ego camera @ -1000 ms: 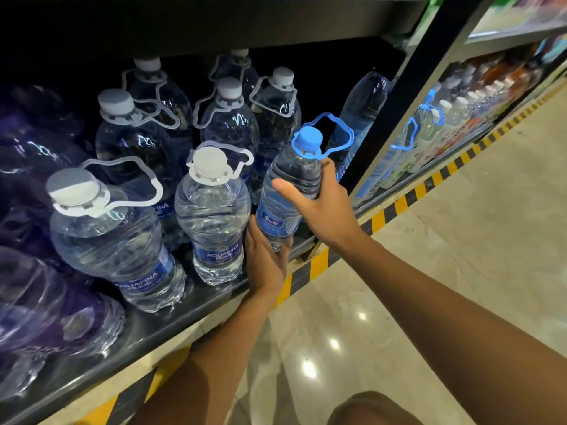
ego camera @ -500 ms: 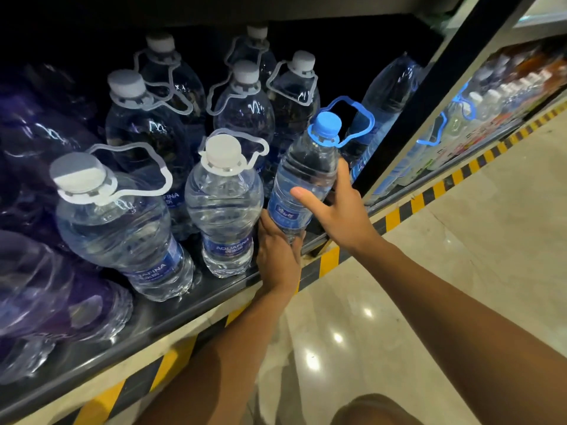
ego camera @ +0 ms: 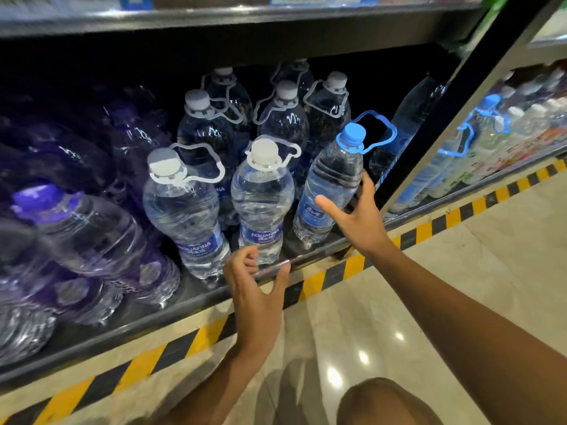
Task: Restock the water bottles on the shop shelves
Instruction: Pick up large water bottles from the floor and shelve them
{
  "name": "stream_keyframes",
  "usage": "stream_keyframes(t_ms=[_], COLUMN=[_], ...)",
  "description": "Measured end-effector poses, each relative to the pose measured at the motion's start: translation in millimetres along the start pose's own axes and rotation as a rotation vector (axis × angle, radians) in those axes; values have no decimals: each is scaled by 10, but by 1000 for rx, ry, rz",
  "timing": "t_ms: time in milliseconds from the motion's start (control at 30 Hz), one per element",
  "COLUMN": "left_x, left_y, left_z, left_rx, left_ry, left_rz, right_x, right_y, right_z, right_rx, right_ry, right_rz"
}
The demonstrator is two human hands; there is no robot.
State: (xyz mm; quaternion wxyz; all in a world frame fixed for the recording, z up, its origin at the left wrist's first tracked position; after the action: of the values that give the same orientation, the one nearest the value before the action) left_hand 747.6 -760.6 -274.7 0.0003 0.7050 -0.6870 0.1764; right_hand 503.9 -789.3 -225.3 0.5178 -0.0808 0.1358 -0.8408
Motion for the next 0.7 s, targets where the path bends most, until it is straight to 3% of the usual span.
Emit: stream_keyframes(t_ms=[367, 700], left_x=[458, 536], left_y=[250, 231], left_z=[261, 404], left_rx=[154, 284], left_ry=[-184, -86], left_rz=[101, 148], right_x=[78, 90], right_y=[255, 177], right_z=[-561, -617], right_rx=[-196, -248], right_ry=[142, 148], right_rz=[-31, 77])
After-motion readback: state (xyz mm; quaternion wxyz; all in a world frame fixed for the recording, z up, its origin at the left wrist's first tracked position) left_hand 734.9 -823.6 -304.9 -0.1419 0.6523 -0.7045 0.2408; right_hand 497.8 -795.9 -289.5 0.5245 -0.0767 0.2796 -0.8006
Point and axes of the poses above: each hand's wrist, its own x-axis towards the middle knuckle, its own y-axis out of the palm, z = x × y, the point moved 7 cm from there along x, towards the middle knuckle, and after that the axes turned 4 degrees about y, right-handed, at the moved point
